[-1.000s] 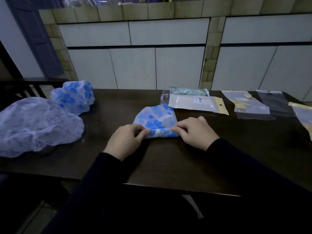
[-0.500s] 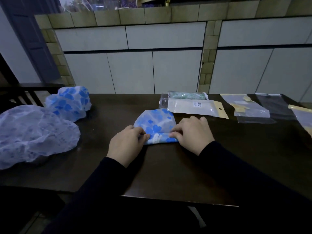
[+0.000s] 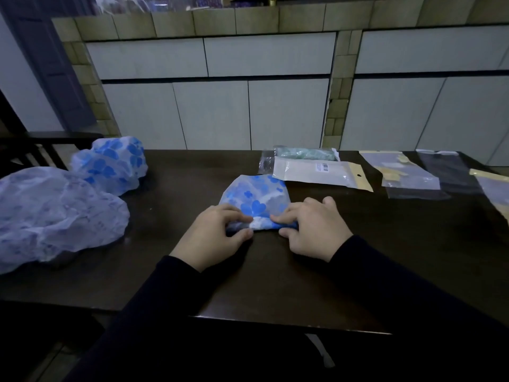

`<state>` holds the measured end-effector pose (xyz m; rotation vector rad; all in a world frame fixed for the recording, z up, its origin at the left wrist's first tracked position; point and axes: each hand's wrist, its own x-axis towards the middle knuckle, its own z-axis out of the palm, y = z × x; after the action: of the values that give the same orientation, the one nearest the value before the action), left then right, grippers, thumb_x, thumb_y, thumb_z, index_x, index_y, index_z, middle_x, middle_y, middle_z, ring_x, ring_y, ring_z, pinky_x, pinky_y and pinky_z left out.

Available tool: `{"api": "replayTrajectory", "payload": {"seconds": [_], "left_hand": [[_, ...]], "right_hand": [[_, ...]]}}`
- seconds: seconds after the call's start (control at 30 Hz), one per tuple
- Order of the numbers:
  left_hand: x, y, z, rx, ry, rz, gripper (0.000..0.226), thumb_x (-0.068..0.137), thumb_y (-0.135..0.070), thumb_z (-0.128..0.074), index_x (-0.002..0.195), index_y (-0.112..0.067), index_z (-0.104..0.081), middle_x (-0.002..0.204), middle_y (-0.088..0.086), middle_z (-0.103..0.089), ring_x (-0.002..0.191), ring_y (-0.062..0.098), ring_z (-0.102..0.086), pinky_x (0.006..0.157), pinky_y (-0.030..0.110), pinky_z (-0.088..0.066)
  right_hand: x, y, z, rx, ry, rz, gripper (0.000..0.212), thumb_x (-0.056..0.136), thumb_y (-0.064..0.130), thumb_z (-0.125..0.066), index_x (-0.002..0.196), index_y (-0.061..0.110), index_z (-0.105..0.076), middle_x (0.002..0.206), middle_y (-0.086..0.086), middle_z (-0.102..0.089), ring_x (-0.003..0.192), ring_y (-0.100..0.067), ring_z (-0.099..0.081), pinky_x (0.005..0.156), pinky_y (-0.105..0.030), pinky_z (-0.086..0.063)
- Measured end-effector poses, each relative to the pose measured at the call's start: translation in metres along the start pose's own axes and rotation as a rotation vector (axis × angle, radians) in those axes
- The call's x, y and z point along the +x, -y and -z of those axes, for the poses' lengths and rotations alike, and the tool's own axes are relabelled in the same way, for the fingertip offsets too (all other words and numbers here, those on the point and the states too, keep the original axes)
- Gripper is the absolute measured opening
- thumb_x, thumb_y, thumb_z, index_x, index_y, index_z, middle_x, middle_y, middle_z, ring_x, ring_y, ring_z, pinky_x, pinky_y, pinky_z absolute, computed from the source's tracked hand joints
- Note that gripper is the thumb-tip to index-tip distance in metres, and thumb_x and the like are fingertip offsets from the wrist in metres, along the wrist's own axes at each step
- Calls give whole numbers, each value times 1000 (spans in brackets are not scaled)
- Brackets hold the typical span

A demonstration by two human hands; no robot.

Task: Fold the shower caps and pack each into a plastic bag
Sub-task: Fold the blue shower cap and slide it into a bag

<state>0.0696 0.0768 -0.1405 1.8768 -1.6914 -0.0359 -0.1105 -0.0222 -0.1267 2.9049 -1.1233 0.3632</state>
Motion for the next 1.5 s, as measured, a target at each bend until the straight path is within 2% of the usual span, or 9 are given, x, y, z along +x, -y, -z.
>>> {"api": "replayTrajectory", "payload": {"seconds": [0.17, 0.3, 0.47, 0.7, 0.93, 1.13, 1.23, 1.33, 1.5], "left_hand": [[3, 2, 1, 12, 4, 30, 24, 78, -36, -76, 102, -32, -73, 98, -19, -56, 92, 2, -44, 79, 5, -31], [2, 5, 2, 23, -22, 24, 21, 80, -38, -74, 99, -32, -73, 94, -18, -58, 97, 7, -45, 79, 13, -28], [0, 5, 2, 49, -55, -3, 11, 84, -39, -68, 92, -32, -73, 81, -19, -58, 88, 9, -48, 82, 29, -40], [-2, 2, 3, 55, -68, -52, 9, 89, -30, -64, 87, -25, -72, 82, -12, -63, 85, 15, -55, 80, 34, -45], [2, 2, 6, -16, -57, 72, 17, 92, -32, -59, 83, -21, -69, 78, -4, -69, 78, 13, -63, 75, 33, -49], [10, 0, 5, 46, -65, 133, 12, 91, -39, -59, 83, -31, -64, 83, -8, -66, 87, 16, -60, 76, 29, -44], [13, -1, 4, 153, -75, 95, 13, 92, -40, -57, 89, -30, -66, 73, -16, -54, 93, 17, -54, 84, 33, -40], [14, -1, 3, 240, -156, -7, 9, 88, -38, -64, 90, -33, -70, 84, -12, -58, 94, 19, -49, 76, 33, -36], [10, 0, -2, 231, -184, -204, 15, 82, -22, -60, 84, -26, -74, 84, -5, -65, 70, 24, -54, 60, 37, -48]], "right_hand": [[-4, -4, -1, -6, -66, -21, 32, 95, 49, -48, 126, 46, -57, 118, 18, -63, 97, -12, -42, 79, -32, -22], [-10, -7, -2, -51, -98, -23, 35, 94, 55, -43, 126, 48, -56, 117, 18, -65, 94, -10, -42, 79, -32, -22], [-15, -10, -1, -130, -144, 41, 39, 97, 55, -34, 125, 43, -58, 113, 17, -66, 95, -12, -42, 80, -34, -21], [-13, -10, 2, -70, -170, 77, 36, 98, 50, -37, 112, 38, -68, 102, 15, -68, 93, -13, -45, 73, -31, -13], [-5, -12, 4, -43, -133, 38, 38, 99, 50, -34, 105, 32, -67, 95, 11, -68, 87, -12, -47, 76, -31, -20], [1, -8, 2, -29, -119, -42, 37, 99, 49, -35, 108, 32, -66, 99, 10, -67, 91, -14, -49, 81, -34, -25], [4, -5, -1, -41, -149, -72, 33, 98, 49, -37, 111, 36, -65, 102, 12, -66, 92, -14, -48, 80, -35, -26], [6, -5, -2, -46, -200, -73, 31, 97, 49, -40, 114, 38, -63, 109, 14, -60, 99, -14, -47, 81, -35, -26], [3, -4, -9, -13, -326, 55, 18, 94, 33, -55, 105, 33, -70, 101, 9, -66, 89, -20, -52, 74, -33, -18]]}}
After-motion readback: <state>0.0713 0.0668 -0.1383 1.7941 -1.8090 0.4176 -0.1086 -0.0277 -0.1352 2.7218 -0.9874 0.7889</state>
